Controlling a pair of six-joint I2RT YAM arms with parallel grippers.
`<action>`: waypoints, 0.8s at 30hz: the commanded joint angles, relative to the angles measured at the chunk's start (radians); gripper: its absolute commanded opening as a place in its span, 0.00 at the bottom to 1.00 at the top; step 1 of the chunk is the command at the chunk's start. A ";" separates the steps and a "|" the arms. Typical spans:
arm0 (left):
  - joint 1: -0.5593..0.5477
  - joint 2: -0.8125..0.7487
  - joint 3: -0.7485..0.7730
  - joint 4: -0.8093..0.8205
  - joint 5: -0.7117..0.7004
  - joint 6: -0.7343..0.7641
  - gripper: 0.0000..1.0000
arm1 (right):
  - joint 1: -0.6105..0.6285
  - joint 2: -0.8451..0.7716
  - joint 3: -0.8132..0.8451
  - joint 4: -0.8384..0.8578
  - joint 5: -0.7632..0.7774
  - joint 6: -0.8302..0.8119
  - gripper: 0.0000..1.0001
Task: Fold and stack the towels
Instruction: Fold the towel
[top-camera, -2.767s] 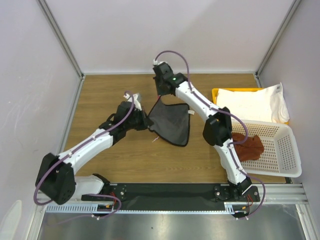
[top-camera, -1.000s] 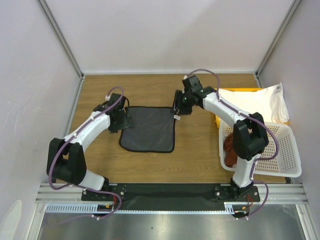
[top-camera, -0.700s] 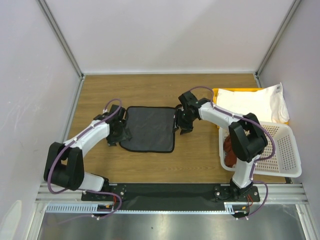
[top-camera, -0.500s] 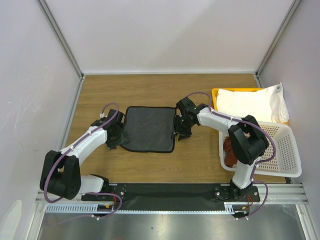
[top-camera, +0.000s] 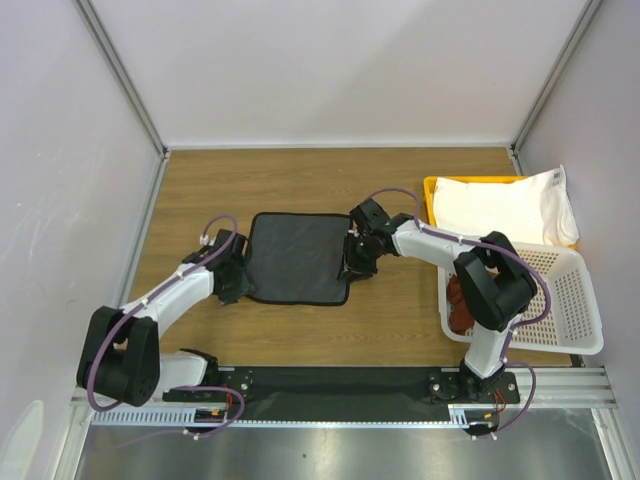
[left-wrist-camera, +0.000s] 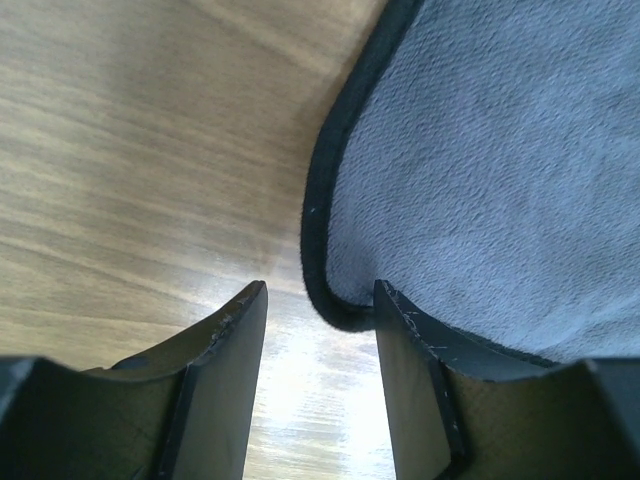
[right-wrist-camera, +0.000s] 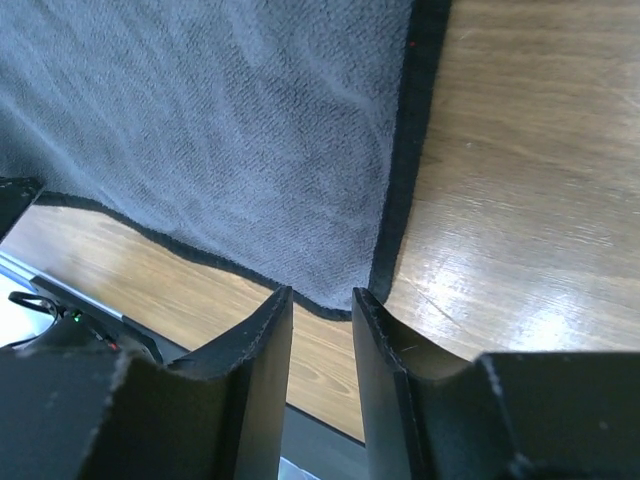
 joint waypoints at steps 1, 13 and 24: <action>0.005 -0.049 -0.025 0.031 0.011 -0.012 0.52 | 0.014 -0.006 0.005 0.010 -0.016 0.013 0.36; 0.005 -0.113 -0.047 0.019 -0.016 -0.052 0.43 | 0.084 -0.029 -0.050 -0.037 0.028 0.065 0.41; 0.005 -0.136 -0.131 0.151 0.019 -0.090 0.12 | 0.097 -0.107 -0.130 -0.030 0.099 0.128 0.39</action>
